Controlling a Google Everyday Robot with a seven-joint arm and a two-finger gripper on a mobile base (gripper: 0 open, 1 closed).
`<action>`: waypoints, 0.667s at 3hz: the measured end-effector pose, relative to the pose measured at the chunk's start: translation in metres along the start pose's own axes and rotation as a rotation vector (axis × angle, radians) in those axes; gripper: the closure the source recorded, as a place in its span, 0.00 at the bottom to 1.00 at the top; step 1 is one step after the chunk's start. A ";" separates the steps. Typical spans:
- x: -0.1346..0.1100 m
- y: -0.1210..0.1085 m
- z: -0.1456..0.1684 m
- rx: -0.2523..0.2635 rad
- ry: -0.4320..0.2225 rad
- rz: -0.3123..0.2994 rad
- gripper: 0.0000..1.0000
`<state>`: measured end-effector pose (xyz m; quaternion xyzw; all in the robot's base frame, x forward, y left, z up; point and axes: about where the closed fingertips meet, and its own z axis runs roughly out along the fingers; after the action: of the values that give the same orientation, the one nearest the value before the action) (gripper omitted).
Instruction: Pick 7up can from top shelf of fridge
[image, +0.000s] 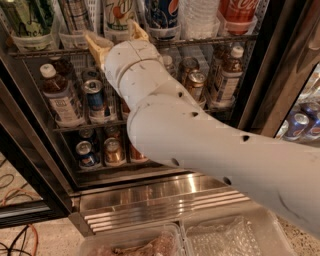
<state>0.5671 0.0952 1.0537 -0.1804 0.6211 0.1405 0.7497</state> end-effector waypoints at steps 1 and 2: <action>-0.001 -0.006 0.004 0.035 -0.012 -0.016 0.34; -0.001 -0.016 0.008 0.076 -0.017 -0.027 0.29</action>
Offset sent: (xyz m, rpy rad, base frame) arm 0.0295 -0.0221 -0.0018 -0.0009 -0.0264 -0.1333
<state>0.5812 0.0843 1.0576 -0.1588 0.6171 0.1080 0.7631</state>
